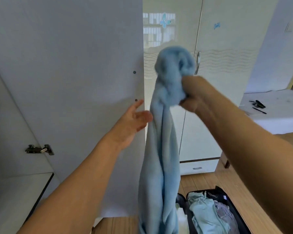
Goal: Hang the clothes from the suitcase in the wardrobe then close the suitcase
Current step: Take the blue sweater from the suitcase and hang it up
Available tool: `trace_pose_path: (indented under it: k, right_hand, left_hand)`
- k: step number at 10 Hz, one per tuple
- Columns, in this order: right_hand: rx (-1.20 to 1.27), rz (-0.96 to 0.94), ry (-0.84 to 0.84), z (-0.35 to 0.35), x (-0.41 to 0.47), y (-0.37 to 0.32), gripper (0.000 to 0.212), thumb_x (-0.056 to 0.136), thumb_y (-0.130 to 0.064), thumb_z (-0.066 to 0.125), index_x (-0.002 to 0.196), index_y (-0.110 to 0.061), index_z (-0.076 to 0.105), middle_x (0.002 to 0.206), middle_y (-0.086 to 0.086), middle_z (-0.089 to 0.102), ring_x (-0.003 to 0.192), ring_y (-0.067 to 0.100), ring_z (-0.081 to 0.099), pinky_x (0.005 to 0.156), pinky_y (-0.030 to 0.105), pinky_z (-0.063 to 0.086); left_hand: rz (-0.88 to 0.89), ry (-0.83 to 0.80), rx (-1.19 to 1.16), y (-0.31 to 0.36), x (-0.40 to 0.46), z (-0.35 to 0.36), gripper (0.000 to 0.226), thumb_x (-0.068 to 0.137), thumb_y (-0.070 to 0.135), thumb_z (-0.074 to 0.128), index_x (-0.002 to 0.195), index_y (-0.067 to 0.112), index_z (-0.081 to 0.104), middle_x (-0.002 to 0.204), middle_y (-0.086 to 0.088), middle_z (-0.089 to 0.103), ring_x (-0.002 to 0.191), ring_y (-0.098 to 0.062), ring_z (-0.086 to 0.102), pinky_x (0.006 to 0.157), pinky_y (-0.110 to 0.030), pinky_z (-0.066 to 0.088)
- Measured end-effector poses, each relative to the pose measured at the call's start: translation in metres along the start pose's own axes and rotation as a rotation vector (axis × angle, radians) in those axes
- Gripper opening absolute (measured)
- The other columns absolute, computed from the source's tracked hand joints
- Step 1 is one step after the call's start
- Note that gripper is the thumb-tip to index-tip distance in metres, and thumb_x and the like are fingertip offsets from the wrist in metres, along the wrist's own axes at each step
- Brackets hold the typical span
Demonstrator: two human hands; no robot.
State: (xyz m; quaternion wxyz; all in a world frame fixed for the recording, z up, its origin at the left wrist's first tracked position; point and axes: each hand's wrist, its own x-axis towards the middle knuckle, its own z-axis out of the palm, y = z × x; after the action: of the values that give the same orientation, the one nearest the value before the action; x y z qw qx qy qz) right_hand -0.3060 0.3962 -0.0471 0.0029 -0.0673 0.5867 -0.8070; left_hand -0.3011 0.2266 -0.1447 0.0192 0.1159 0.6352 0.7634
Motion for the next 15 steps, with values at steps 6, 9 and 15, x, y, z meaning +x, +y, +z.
trace_pose_path:
  k: [6, 9, 15]
  right_hand:
    - [-0.628, 0.296, -0.113, -0.082, -0.015, 0.129, 0.103, 0.038, -0.046, 0.094, 0.128, -0.017, 0.053, 0.119, 0.001, 0.065, 0.111, 0.026, 0.061, 0.091, 0.042, 0.052]
    - [-0.370, 0.880, 0.311, -0.139, -0.055, 0.162, 0.033, 0.098, -0.026, 0.048, 0.105, 0.005, 0.053, 0.095, 0.022, 0.059, 0.085, 0.036, 0.059, 0.093, 0.056, 0.044]
    - [-0.384, 0.513, -0.445, -0.065, -0.027, 0.046, 0.069, 0.044, -0.029, 0.094, 0.099, 0.004, 0.068, 0.095, 0.020, 0.070, 0.091, 0.028, 0.070, 0.076, 0.033, 0.058]
  left_hand:
    - [-0.121, 0.174, -0.022, 0.017, 0.029, 0.051, 0.008, 0.096, 0.018, 0.055, 0.094, 0.013, 0.060, 0.091, -0.007, 0.066, 0.085, -0.020, 0.065, 0.079, -0.034, 0.054]
    - [-0.081, 0.394, 0.015, 0.024, 0.022, 0.035, 0.009, 0.092, 0.015, 0.061, 0.096, 0.008, 0.064, 0.081, -0.003, 0.067, 0.072, -0.013, 0.065, 0.064, -0.024, 0.053]
    - [-0.128, 0.030, 0.686, -0.039, -0.003, 0.058, 0.020, 0.080, 0.018, 0.060, 0.097, 0.009, 0.067, 0.092, -0.009, 0.070, 0.091, -0.025, 0.066, 0.081, -0.040, 0.056]
